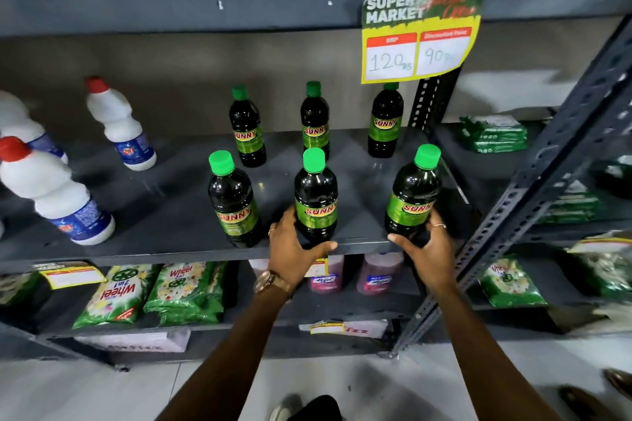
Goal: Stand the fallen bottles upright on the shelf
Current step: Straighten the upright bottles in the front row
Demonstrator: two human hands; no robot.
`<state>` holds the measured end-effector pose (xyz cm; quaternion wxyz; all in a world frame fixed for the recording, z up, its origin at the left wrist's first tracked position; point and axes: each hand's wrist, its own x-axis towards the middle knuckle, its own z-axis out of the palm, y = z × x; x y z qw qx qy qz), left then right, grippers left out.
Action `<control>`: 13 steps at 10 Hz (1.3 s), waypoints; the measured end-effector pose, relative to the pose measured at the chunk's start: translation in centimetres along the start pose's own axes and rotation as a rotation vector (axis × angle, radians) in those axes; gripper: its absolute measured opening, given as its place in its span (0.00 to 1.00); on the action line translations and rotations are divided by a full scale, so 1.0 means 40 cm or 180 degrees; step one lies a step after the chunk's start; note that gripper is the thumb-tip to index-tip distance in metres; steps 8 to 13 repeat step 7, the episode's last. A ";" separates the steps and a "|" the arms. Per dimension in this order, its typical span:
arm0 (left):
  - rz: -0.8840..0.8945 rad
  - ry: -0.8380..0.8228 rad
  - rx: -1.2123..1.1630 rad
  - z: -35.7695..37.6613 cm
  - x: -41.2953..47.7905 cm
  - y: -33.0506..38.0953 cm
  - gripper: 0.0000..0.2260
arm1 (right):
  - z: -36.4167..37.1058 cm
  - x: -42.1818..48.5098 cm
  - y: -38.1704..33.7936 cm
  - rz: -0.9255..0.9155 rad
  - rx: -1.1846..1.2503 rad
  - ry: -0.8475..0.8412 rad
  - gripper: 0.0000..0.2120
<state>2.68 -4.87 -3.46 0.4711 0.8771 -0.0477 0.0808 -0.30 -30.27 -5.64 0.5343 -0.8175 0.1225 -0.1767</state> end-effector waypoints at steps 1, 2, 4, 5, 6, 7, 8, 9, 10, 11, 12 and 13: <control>0.0038 -0.0033 0.0100 0.011 0.026 -0.023 0.36 | 0.005 -0.001 0.001 0.0021 0.0026 0.0018 0.48; 0.0228 -0.0097 0.0067 0.014 0.032 -0.019 0.30 | 0.000 0.001 0.009 -0.0026 -0.0014 0.0015 0.51; 0.0383 -0.0210 0.0192 0.016 0.026 0.004 0.28 | -0.005 0.001 0.017 -0.0252 -0.0385 0.0008 0.50; 0.0348 -0.0249 0.0215 0.020 0.031 0.001 0.29 | -0.007 -0.003 0.016 -0.0249 -0.0605 0.0032 0.48; 0.0318 -0.0280 0.0228 0.012 0.029 0.008 0.30 | -0.011 -0.002 0.001 -0.0309 -0.0741 -0.0006 0.47; 0.0306 -0.0322 0.0169 0.014 0.029 0.013 0.31 | -0.006 -0.012 -0.005 -0.0303 -0.0563 -0.0004 0.50; 0.0306 -0.0322 0.0169 0.014 0.029 0.013 0.31 | -0.006 -0.012 -0.005 -0.0303 -0.0563 -0.0004 0.50; 0.0306 -0.0322 0.0169 0.014 0.029 0.013 0.31 | -0.006 -0.012 -0.005 -0.0303 -0.0563 -0.0004 0.50; 0.0306 -0.0322 0.0169 0.014 0.029 0.013 0.31 | -0.006 -0.012 -0.005 -0.0303 -0.0563 -0.0004 0.50; 0.0306 -0.0322 0.0169 0.014 0.029 0.013 0.31 | -0.006 -0.012 -0.005 -0.0303 -0.0563 -0.0004 0.50; 0.0306 -0.0322 0.0169 0.014 0.029 0.013 0.31 | -0.006 -0.012 -0.005 -0.0303 -0.0563 -0.0004 0.50; 0.0306 -0.0322 0.0169 0.014 0.029 0.013 0.31 | -0.006 -0.012 -0.005 -0.0303 -0.0563 -0.0004 0.50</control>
